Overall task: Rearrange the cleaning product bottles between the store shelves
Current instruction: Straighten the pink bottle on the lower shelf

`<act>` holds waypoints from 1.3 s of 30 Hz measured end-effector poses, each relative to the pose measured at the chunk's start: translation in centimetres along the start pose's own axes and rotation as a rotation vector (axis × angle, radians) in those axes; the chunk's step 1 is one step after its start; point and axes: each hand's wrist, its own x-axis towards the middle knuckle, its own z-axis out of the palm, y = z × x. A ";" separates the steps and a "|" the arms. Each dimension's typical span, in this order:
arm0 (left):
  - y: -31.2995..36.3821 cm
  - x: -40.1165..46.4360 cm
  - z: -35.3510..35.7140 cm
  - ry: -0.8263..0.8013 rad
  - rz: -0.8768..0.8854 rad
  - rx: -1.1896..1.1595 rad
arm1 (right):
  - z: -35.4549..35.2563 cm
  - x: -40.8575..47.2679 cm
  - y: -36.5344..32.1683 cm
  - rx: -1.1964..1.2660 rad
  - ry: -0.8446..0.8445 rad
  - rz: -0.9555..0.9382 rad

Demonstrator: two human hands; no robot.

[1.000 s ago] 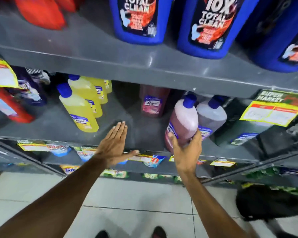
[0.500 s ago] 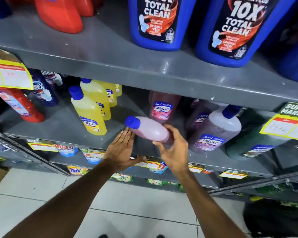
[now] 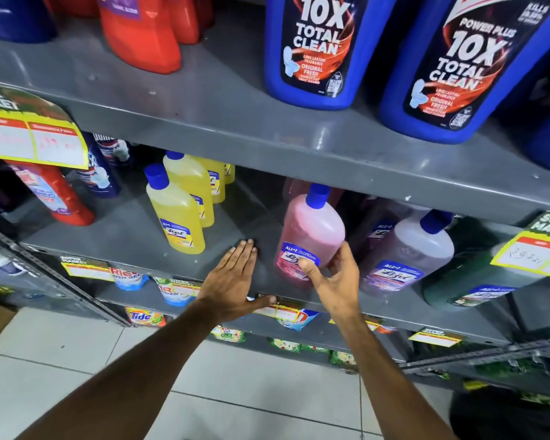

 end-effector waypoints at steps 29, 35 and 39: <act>-0.1 0.0 0.7 0.004 -0.001 0.006 | -0.7 1.8 7.1 -0.142 -0.089 0.169; 0.0 -0.1 0.5 -0.008 0.000 0.005 | -0.9 1.9 7.6 -0.133 -0.104 0.185; 0.1 0.0 -0.3 -0.051 0.006 0.030 | -1.1 1.5 6.6 -0.111 -0.118 0.194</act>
